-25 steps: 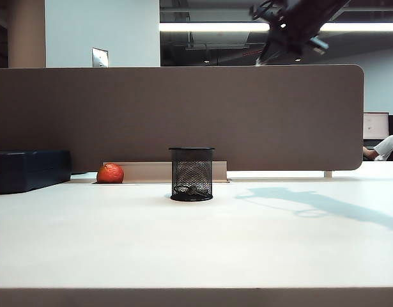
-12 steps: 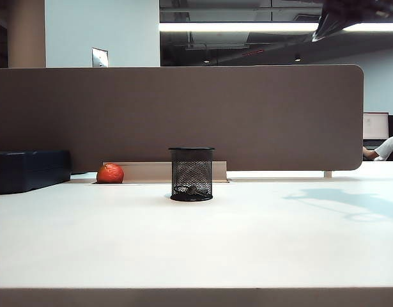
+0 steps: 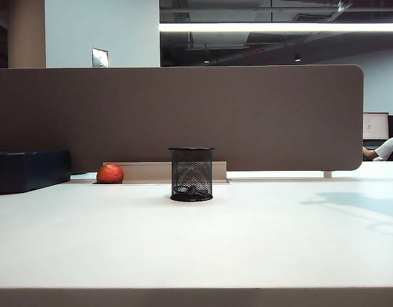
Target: Pick up a bunch of keys from the table, then put them into the black basket.
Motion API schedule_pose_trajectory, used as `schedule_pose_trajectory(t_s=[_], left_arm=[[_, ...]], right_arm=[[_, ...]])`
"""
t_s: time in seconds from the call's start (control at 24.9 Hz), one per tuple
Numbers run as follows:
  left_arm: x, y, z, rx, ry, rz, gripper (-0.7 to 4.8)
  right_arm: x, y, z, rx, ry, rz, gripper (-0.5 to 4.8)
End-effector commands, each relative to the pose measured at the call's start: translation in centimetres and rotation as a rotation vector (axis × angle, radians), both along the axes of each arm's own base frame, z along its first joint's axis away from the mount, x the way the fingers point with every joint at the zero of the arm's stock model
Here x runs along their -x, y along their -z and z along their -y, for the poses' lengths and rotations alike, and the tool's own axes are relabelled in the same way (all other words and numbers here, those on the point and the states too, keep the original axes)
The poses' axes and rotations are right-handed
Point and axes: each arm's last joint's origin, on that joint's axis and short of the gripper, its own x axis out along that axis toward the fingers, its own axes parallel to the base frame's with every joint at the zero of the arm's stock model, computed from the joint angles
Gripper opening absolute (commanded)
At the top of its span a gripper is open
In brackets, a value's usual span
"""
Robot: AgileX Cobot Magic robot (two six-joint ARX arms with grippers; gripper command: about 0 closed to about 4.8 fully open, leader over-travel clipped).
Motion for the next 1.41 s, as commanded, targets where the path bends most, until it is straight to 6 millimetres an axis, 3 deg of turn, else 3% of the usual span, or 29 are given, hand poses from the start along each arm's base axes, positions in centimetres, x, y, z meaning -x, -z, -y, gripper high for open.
schedule_pose_trajectory(t_s=[0.04,0.2,0.36,0.76,1.08,1.41], left_arm=[[0.0,-0.2,0.0,-0.007,-0.003,0.013,-0.06],[0.0,-0.2,0.0,-0.007,-0.003,0.013,-0.06],[0.0,-0.2,0.0,-0.007,-0.004,0.013,-0.06],[0.0,-0.2,-0.1,-0.008,-0.029,0.012,-0.06],[0.0,0.0,-0.1,-0.008,-0.029,-0.01,-0.06],[0.0,0.2,-0.1,-0.009,-0.029,-0.031,-0.06]], right_arm=[[1.4,-0.6,0.1,0.005,0.01,0.01,-0.09],[3.2,0.3,0.3,0.002,0.011,0.008,-0.09],[5.9,3.7,1.4,-0.004,0.049,-0.024,-0.09],[11.1,8.7,2.8,-0.041,0.125,0.056,-0.09],[14.8,15.8,2.6,-0.065,0.076,0.075,-0.09],[17.4,20.3,2.5,-0.101,0.086,0.121,-0.09]])
